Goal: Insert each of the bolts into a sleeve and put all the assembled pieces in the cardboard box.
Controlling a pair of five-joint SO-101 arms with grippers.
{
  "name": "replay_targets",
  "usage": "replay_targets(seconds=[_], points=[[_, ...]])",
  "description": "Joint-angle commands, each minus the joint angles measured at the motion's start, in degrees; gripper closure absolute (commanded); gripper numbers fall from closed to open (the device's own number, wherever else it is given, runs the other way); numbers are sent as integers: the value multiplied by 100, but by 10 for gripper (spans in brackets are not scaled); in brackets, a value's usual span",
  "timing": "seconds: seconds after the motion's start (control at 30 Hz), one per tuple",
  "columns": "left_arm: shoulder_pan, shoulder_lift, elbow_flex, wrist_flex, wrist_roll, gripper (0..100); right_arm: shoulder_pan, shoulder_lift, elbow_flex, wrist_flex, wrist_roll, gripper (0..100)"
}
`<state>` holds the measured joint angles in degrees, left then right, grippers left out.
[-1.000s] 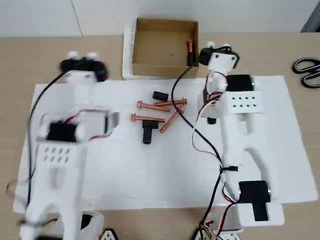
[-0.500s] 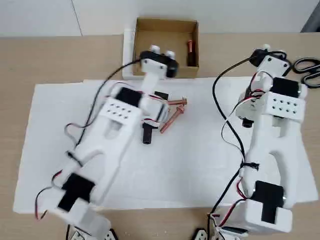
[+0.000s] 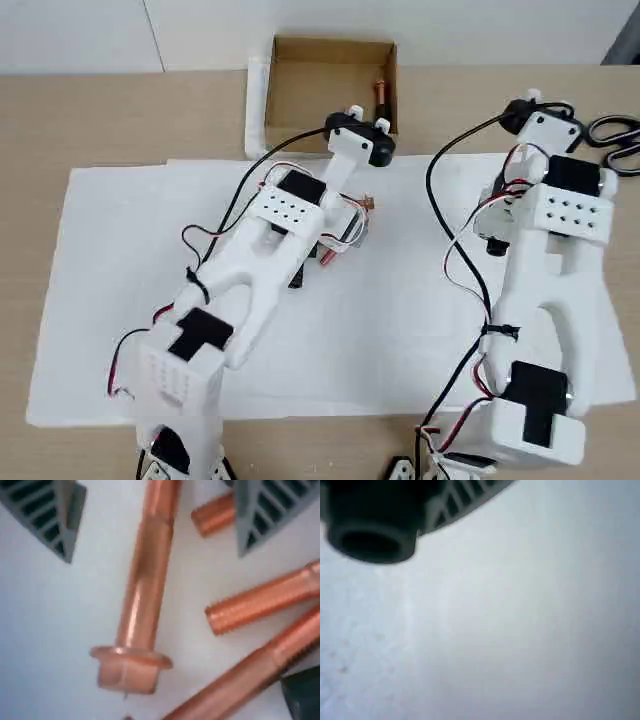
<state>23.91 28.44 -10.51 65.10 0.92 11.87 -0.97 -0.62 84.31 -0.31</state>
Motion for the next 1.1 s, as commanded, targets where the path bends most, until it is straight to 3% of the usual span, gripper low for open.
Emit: replay_targets(seconds=[0.0,0.27,0.47,0.8,1.07], points=[[35,185,-497,-123,-26,797,40,-312,-316,-75,62,995],[123,721,-927,-88,-18,803,40,-295,-316,-75,62,995],[281,862,-945,-114,-18,893,40,-295,-308,-75,62,995],[290,826,-945,-53,-18,899,40,-295,-299,-75,62,995],[290,826,-2018,1073,-18,994,22,-295,-290,-75,62,995]])
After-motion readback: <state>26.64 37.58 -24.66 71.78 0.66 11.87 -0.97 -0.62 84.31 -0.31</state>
